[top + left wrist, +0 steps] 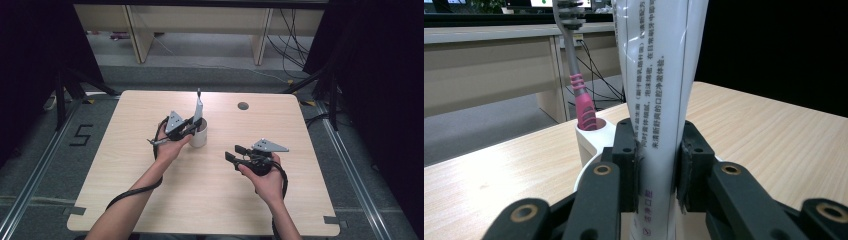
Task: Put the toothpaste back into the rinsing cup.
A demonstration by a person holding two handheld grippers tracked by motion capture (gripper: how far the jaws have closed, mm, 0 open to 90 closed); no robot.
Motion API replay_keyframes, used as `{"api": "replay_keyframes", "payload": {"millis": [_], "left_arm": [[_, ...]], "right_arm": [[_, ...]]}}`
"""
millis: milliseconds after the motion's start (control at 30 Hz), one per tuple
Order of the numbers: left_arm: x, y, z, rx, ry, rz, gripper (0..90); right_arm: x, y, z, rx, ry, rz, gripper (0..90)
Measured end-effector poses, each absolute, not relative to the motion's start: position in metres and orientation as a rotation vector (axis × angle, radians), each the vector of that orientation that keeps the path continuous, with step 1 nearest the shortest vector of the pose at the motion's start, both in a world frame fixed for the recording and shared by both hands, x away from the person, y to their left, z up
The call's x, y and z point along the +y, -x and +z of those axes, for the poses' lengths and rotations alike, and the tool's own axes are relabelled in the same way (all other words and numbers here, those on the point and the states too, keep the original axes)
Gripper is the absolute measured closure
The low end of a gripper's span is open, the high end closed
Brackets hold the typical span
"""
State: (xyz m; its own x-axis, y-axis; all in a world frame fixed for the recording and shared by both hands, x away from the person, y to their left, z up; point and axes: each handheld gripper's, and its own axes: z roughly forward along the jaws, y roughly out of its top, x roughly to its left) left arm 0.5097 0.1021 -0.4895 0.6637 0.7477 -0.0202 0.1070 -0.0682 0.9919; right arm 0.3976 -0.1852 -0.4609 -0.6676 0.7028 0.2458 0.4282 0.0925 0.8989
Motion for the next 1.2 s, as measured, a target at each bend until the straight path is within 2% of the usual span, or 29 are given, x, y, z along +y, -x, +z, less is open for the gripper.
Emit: {"api": "replay_keyframes", "payload": {"millis": [1200], "left_arm": [[0.114,-0.501,-0.481,0.754,-1.636,0.611,71.3]], "right_arm": [[-0.185,-0.399,-0.462,2.108,-1.109,1.587,47.0]]}}
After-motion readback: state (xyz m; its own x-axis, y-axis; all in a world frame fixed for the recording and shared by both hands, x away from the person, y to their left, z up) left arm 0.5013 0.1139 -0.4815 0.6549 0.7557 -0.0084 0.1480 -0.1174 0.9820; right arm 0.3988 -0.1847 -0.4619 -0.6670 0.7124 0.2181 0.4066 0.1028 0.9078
